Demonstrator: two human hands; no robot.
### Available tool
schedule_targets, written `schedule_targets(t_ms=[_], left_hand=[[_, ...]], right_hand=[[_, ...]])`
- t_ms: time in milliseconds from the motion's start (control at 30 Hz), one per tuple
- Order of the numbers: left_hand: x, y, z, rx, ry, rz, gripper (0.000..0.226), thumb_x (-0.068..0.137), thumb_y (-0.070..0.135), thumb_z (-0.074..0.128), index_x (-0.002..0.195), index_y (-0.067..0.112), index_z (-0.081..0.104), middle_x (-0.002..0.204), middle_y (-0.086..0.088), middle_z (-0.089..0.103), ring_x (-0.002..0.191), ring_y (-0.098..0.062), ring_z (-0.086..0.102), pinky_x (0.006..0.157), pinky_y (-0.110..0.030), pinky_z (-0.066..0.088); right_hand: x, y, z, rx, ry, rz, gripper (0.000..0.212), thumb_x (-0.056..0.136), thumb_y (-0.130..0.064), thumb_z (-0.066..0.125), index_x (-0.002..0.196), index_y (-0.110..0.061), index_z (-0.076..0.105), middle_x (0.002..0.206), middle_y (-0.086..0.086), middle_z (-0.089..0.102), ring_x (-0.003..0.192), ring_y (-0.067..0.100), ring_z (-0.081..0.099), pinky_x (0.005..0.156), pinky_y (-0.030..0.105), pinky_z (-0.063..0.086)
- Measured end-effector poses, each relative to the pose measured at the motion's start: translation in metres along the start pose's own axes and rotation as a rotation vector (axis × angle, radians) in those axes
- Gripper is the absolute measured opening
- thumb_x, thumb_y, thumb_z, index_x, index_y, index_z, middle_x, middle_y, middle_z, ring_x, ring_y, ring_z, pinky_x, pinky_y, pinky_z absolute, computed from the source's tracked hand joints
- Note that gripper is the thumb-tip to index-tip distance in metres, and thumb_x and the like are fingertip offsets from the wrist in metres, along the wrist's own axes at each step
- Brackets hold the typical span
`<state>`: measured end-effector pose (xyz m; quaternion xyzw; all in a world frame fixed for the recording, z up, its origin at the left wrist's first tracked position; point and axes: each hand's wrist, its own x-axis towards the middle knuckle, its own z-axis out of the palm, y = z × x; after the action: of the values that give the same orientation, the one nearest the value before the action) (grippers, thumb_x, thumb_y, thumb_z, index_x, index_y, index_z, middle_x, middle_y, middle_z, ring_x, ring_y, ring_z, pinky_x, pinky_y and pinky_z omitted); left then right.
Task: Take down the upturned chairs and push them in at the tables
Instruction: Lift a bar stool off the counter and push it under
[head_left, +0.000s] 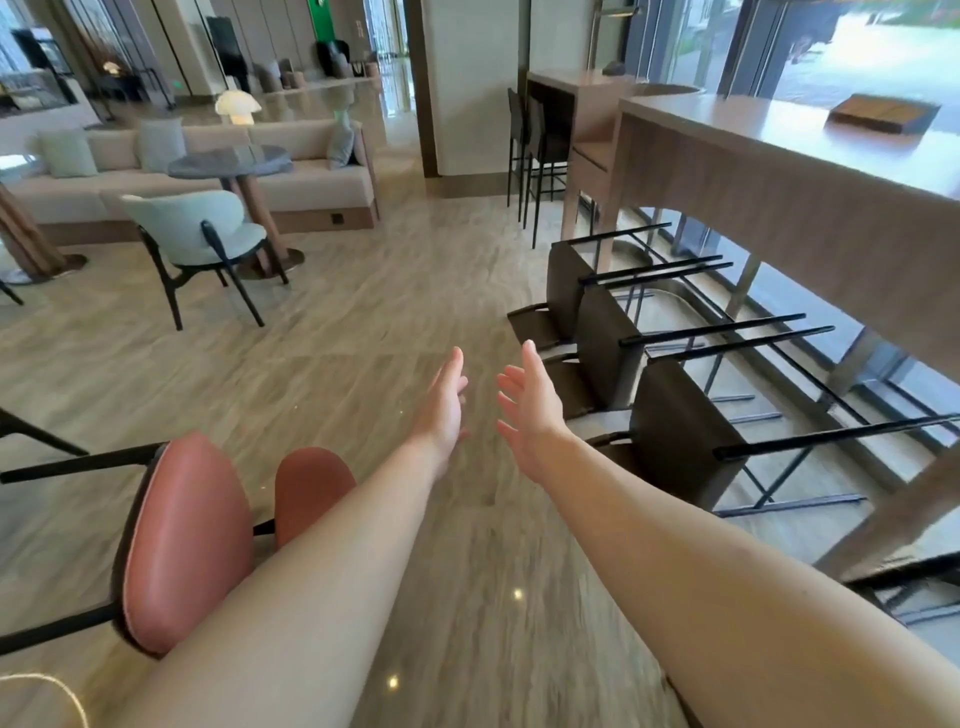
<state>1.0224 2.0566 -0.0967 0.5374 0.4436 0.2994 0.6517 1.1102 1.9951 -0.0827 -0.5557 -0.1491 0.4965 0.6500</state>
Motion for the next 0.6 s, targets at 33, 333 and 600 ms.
schedule_targets(t_ms=[33,333,600], left_hand=[[0.022,0.004,0.001,0.003,-0.007,-0.001,0.064,0.091,0.07,0.03,0.146,0.039,0.033,0.15,0.007,0.039,0.135,-0.012,0.037,0.094,-0.038,0.032],[0.241,0.052,-0.009,0.028,-0.096,0.021,0.061,0.094,0.065,0.029,0.147,0.036,0.032,0.152,0.005,0.036,0.138,-0.015,0.034,0.095,-0.037,0.032],[0.41,0.106,-0.016,0.051,-0.188,0.008,0.061,0.093,0.066,0.032,0.146,0.036,0.036,0.149,0.006,0.042,0.133,-0.012,0.039,0.091,-0.036,0.035]], right_hand=[[0.021,-0.006,0.004,0.005,0.0,-0.006,0.07,0.094,-0.064,0.042,0.143,-0.014,0.046,0.145,0.001,0.05,0.134,0.017,0.045,0.113,0.043,0.031],[0.216,-0.06,0.049,0.003,0.088,-0.051,0.068,0.094,-0.063,0.042,0.142,-0.015,0.047,0.144,0.0,0.051,0.132,0.017,0.046,0.111,0.044,0.034],[0.374,-0.11,0.095,0.041,0.197,-0.061,0.066,0.094,-0.062,0.044,0.14,-0.015,0.049,0.141,0.002,0.053,0.131,0.019,0.047,0.109,0.043,0.035]])
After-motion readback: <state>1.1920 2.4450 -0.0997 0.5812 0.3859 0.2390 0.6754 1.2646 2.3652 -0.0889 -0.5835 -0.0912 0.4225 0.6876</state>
